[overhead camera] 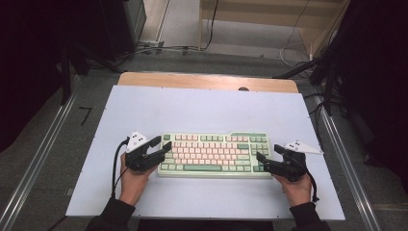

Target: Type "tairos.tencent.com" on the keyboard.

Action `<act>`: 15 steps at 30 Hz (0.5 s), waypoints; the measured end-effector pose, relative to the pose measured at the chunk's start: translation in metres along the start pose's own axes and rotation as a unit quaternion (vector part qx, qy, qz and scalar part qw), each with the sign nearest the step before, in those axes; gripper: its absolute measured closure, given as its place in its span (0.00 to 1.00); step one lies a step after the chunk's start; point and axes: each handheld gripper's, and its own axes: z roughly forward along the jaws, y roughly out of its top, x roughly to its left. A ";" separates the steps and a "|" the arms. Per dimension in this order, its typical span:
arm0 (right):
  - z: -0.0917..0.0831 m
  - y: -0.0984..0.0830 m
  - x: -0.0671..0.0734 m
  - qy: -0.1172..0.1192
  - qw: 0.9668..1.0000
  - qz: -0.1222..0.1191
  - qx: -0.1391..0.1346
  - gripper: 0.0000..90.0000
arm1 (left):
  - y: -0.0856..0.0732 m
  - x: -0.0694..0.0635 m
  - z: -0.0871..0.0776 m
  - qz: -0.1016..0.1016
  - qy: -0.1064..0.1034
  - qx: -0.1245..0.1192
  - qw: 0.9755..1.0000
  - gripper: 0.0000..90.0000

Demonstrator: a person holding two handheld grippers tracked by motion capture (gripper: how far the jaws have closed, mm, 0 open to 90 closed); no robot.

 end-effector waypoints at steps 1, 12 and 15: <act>0.000 0.000 0.000 0.001 1.000 0.000 0.001 0.20 | 0.000 -0.001 0.001 0.000 -0.007 0.000 1.000 0.68; 0.003 0.000 0.005 0.004 1.000 -0.005 0.005 0.20 | 0.006 -0.021 0.026 0.020 -0.074 0.034 0.996 1.00; 0.004 0.000 0.005 0.003 1.000 -0.006 0.007 0.20 | 0.008 -0.026 0.033 0.022 -0.082 0.038 0.996 1.00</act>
